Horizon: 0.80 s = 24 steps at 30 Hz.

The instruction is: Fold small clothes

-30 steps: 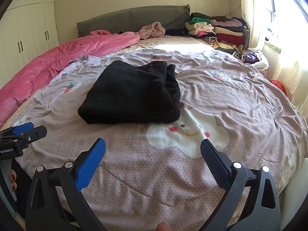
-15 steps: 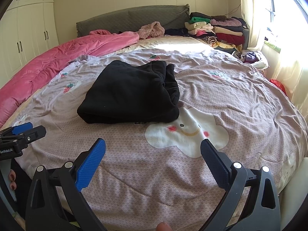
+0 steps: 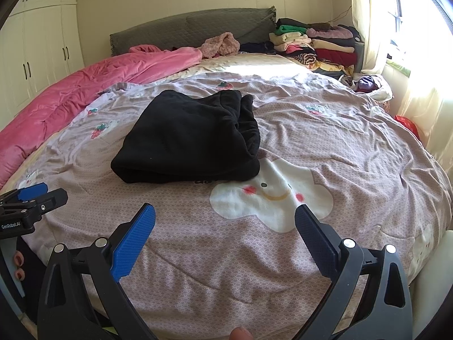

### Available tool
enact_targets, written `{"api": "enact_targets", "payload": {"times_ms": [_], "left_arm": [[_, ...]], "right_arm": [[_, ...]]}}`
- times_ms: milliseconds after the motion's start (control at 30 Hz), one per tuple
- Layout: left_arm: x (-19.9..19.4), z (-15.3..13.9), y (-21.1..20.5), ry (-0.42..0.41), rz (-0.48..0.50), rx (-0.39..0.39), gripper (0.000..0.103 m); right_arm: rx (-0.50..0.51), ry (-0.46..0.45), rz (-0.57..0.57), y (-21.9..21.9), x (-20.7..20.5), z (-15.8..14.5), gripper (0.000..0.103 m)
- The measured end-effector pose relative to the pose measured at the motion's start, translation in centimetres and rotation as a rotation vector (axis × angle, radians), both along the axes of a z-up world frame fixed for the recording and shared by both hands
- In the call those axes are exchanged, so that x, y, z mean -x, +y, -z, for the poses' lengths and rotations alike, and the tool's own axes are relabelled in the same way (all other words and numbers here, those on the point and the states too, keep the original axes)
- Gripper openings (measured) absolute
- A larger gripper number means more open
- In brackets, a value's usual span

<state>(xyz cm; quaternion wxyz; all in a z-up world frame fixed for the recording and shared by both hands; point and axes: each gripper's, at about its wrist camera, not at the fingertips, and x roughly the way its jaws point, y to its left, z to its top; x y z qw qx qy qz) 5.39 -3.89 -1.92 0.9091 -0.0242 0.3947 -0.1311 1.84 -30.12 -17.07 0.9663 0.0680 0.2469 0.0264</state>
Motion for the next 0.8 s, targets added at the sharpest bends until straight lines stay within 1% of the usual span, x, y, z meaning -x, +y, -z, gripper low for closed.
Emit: {"api": "enact_targets", "payload": {"times_ms": [133,267,367,400,433,467,533,567,600,633,667,700,767,800], "left_arm": [[-0.6,0.3,0.7,0.017,-0.030,0.000,0.094],[-1.3,0.3,2.7,0.022,-0.112,0.003,0.094],[-2.2,-0.1,5.6,0.016,-0.175,0.037,0.094],[-2.7,-0.5,7.5,0.002,-0.217,0.040,0.094],[-2.9,-0.7,8.4,-0.009,-0.246,0.037,0.094],[-3.2,-1.0,9.7,-0.022,-0.282,0.033,0.094],[-4.5,-1.6,13.5,-0.040,-0.376,-0.003,0.094],[-5.0,-1.7,14.6,-0.034,-0.406,-0.020,0.094],[-5.9,-1.7,16.9,-0.022,-0.460,-0.041,0.094],[-6.7,-1.7,18.9,-0.007,-0.501,-0.046,0.094],[-7.5,-1.6,20.9,0.014,-0.542,-0.045,0.094],[-8.4,-1.4,23.7,0.037,-0.596,-0.055,0.094],[-9.7,-1.3,27.6,0.066,-0.677,-0.087,0.094],[-10.6,-1.2,30.1,0.075,-0.727,-0.113,0.094]], "right_arm": [[-0.021,0.018,0.044,-1.5,0.1,0.3,0.098],[-0.094,0.056,0.188,-6.1,1.2,2.1,0.098],[-0.153,0.080,0.356,-11.8,2.8,4.5,0.098],[-0.172,0.103,0.443,-14.5,3.6,5.7,0.098],[-0.202,0.118,0.519,-17.0,4.4,7.0,0.098],[-0.252,0.132,0.592,-20.0,5.4,7.8,0.098],[-0.307,0.164,0.751,-25.6,7.5,9.8,0.098],[-0.331,0.192,0.838,-28.3,8.5,10.8,0.098],[-0.358,0.207,0.923,-31.4,9.7,11.9,0.098],[-0.362,0.211,0.982,-33.7,10.6,12.9,0.098],[-0.330,0.237,1.090,-36.6,11.8,14.1,0.098],[-0.300,0.257,1.160,-38.6,12.5,14.9,0.098],[-0.275,0.285,1.252,-42.5,13.8,16.8,0.098],[-0.283,0.287,1.273,-43.9,14.4,17.7,0.098]]}}
